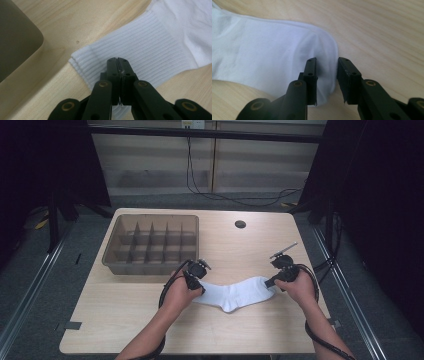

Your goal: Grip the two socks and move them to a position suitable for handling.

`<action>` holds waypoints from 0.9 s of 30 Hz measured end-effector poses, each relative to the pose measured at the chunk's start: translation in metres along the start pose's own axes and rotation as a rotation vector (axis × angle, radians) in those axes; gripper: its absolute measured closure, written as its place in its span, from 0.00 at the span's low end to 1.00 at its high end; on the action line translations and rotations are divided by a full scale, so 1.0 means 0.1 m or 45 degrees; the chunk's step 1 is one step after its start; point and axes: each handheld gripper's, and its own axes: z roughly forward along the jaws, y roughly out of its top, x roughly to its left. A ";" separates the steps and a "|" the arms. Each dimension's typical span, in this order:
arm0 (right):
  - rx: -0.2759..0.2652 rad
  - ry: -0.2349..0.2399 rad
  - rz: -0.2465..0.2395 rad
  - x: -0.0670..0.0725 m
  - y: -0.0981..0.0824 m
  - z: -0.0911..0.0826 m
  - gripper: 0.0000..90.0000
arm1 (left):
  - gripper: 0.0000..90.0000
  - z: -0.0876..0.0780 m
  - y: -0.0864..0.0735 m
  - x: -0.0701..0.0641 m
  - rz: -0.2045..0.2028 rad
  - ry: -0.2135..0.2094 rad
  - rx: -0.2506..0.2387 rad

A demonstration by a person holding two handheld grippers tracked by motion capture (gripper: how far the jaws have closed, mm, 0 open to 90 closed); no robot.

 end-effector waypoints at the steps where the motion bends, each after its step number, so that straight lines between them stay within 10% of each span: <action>1: 0.000 0.000 0.000 0.00 0.00 0.00 0.77 | 0.99 0.00 0.00 0.01 0.008 -0.002 0.005; 16: -0.043 -0.045 0.090 -0.22 -0.01 -0.18 0.79 | 0.99 0.00 -0.01 0.01 -0.001 -0.011 -0.002; 27: 0.039 -0.021 0.020 -0.03 0.03 0.04 0.89 | 0.99 0.00 -0.02 0.00 -0.003 -0.008 -0.012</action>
